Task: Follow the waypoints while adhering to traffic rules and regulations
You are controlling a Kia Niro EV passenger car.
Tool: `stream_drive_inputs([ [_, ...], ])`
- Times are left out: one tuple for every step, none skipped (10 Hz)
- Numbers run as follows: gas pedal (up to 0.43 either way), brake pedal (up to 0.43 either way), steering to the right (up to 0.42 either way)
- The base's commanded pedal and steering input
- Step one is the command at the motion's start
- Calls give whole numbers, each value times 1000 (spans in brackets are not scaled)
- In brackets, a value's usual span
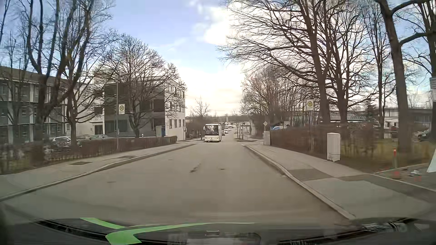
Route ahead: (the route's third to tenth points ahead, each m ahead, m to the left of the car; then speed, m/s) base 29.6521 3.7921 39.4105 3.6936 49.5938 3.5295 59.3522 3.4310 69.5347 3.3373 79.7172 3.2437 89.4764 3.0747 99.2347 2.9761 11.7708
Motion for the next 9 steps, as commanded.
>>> stream_drive_inputs([
  [8,0,2],
  [8,0,2],
  [8,0,1],
  [8,0,2],
  [8,0,2],
  [8,0,2],
  [8,0,1],
  [8,0,2],
  [8,0,2],
])
